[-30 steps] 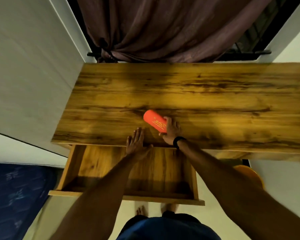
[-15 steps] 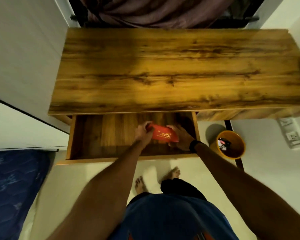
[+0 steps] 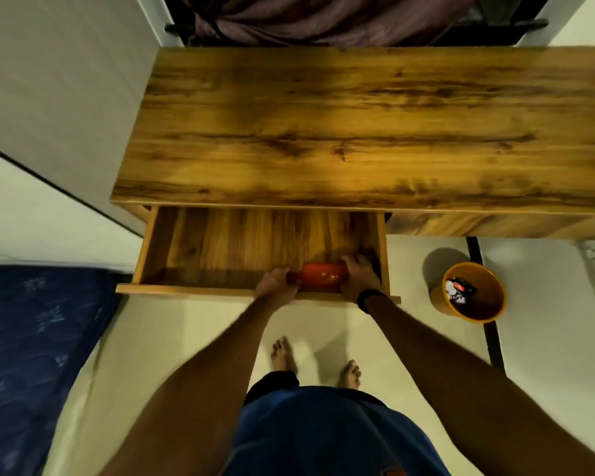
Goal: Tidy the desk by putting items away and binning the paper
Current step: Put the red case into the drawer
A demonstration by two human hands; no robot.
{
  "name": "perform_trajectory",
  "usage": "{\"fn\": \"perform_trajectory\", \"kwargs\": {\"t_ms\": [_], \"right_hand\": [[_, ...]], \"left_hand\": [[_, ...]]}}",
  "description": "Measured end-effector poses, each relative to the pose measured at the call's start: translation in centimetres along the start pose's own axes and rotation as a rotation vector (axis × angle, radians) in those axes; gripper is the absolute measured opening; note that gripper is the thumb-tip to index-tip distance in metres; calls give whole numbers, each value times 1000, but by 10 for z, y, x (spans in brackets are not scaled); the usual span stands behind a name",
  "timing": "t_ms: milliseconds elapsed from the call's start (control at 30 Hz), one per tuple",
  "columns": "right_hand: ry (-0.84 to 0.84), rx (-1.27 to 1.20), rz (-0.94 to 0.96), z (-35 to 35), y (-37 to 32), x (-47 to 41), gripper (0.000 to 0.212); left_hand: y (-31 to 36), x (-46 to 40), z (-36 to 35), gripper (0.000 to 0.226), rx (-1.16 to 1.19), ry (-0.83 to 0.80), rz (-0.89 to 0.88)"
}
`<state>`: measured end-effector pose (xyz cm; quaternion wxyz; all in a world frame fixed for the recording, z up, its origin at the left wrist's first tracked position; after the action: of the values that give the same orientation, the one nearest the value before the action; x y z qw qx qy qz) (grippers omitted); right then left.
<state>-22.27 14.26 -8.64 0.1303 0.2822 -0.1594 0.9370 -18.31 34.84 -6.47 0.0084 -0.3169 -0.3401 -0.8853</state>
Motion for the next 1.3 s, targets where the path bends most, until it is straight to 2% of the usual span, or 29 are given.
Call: {"fn": "perform_trajectory", "kwargs": {"t_ms": [67, 133, 233, 300, 367, 433, 633, 667, 767, 833, 1000, 1067, 1133, 1300], "right_hand": [[179, -37, -24, 0, 0, 10, 61], [318, 16, -1, -3, -4, 19, 53], [431, -55, 46, -16, -16, 33, 42], [491, -205, 99, -28, -29, 50, 30], [522, -225, 147, -37, -43, 67, 30], [486, -214, 133, -42, -54, 79, 45], [319, -358, -155, -68, -84, 100, 82], [258, -480, -220, -71, -92, 104, 82], [-14, -1147, -475, -81, -111, 106, 81], [-62, -1413, -486, -81, -116, 99, 87], [-71, -1820, -484, -58, -130, 89, 116], [-62, -1941, -474, -44, -134, 86, 112], [-61, -1973, -469, -34, -134, 76, 108], [-54, -2012, -458, -15, -133, 32, 122]], "left_hand": [[-5, 13, -1, 24, 139, 198, -27], [-10, 30, -5, 25, 231, 368, -63], [-14, 55, -9, 41, 224, 533, -73], [-22, 66, -10, 35, 233, 592, 12], [-32, 74, -9, 41, 430, 544, 211], [-42, 76, -7, 56, 685, 488, 351], [-65, 71, 8, 84, 1122, 334, 420], [-69, 72, 8, 86, 1214, 303, 420], [-74, 84, 5, 82, 1540, 254, 430], [-75, 85, 8, 84, 1707, 178, 392], [-77, 74, 19, 95, 1835, 73, 359], [-74, 67, 23, 95, 1837, 48, 343], [-68, 56, 29, 92, 1846, 38, 358], [-40, 26, 47, 91, 1830, 25, 333]]}}
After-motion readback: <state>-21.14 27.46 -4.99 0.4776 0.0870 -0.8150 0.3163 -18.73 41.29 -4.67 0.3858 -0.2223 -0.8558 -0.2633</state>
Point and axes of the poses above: each hand's wrist, its own x-axis away from the middle knuckle, its own z-axis out of the back of the hand, y = z × x, the point moved 2 cm from there along -x, towards the middle knuckle, and after that the axes turned 12 degrees about x, right-handed, at the moved point
